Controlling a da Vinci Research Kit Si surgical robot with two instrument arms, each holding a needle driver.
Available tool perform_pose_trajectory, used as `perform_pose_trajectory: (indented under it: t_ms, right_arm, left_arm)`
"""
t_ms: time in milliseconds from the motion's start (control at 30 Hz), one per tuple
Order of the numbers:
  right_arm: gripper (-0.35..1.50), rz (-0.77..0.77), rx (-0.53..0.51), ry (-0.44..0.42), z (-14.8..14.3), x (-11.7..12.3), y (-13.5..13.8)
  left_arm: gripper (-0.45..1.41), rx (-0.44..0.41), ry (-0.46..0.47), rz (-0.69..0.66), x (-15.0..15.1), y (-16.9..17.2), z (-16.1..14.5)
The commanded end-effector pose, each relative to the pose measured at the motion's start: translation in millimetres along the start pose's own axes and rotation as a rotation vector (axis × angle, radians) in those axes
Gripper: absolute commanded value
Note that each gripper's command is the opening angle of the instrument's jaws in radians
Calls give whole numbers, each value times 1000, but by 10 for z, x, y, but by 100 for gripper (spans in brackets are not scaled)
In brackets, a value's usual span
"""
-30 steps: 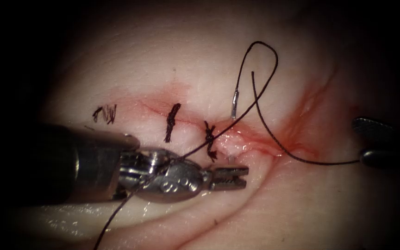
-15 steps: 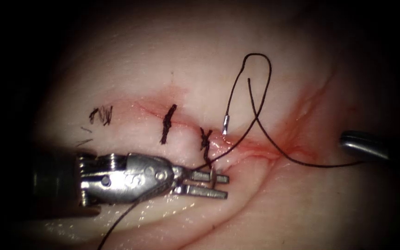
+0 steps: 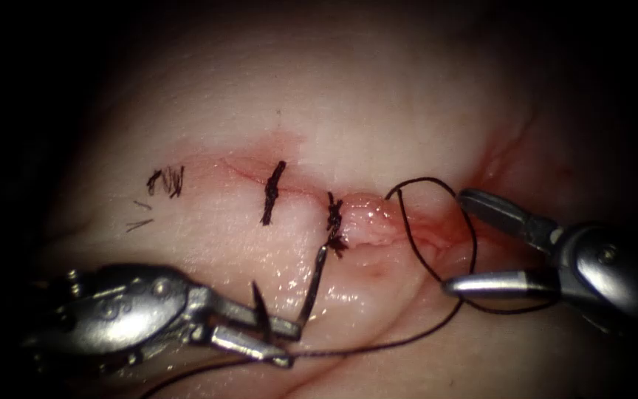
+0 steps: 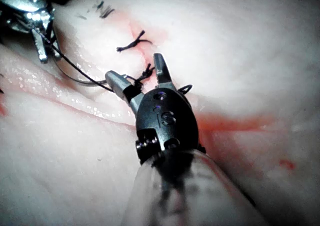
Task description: Wound Closure
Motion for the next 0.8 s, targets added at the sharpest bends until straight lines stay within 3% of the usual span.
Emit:
perform_pose_trajectory:
  t_ms: [33,267,333,533,667,800]
  right_arm:
    - [103,-5,12,11,15,1,-3]
    - [88,-15,65,-40,29,10,-16]
    - [61,-25,93,-64,35,10,-24]
    - [46,-42,130,-125,41,-14,-39]
    - [-16,18,156,-178,31,-34,-49]
    - [-16,60,110,-212,30,-45,-45]
  left_arm:
    - [-45,7,-1,-2,-1,-3,4]
    - [-45,59,10,-41,30,1,9]
    - [-45,86,13,-24,42,-1,13]
    - [-45,129,12,16,54,0,19]
    - [-45,150,-6,37,58,5,17]
    - [-45,160,-6,56,67,8,19]
